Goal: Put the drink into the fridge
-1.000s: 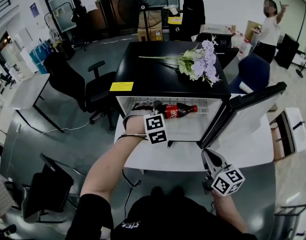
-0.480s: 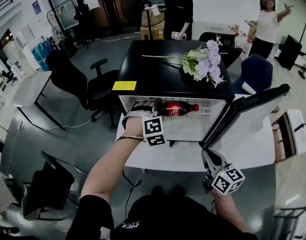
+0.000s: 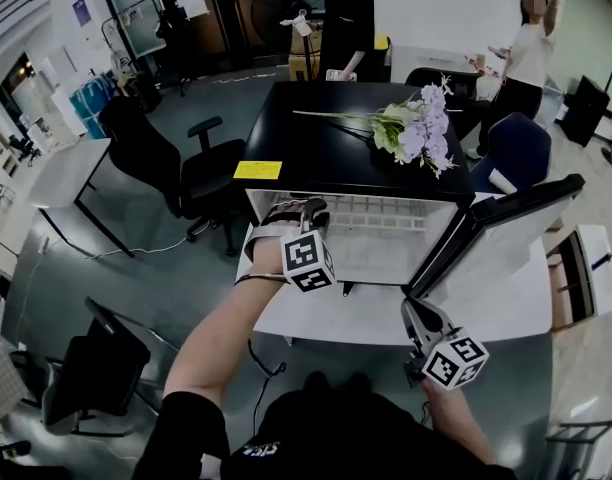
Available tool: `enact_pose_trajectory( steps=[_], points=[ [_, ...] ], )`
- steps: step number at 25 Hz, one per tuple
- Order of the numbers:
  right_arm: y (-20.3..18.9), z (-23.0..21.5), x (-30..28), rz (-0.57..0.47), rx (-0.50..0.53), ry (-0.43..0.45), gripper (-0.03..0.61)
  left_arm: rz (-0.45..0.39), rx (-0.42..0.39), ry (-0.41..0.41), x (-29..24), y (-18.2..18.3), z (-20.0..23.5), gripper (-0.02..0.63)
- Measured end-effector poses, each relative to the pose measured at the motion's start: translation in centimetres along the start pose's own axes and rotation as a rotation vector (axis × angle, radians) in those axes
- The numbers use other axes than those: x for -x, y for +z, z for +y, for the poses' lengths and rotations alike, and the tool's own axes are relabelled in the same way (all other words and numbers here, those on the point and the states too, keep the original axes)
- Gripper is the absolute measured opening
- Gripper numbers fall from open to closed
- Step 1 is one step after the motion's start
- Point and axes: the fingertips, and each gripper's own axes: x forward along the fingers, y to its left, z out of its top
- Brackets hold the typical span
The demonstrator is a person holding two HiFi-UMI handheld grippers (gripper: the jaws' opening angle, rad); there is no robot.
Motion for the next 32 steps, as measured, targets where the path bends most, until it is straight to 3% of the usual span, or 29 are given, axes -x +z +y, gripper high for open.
enact_pose_trajectory(
  steps=[9,16,25,32],
  points=[
    [-0.7,0.4,-0.1,0.016,0.002,0.028,0.014,-0.032,0.122,-0.017,1.2,-0.2,-1.2,0.081],
    [-0.7,0.6,0.6,0.019,0.01,0.045,0.014,-0.132,0.412,-0.059,3.5,0.6,-2.2,0.081],
    [-0.6,-0.1,1.9,0.019,0.026,0.082,0.014,-0.204,0.66,-0.038,6.3,1.2,-3.8,0.08],
    [-0.1,0.4,2.8,-0.002,0.077,0.079,0.012,-0.293,0.808,-0.027,10.2,1.9,-4.8,0.077]
  ],
)
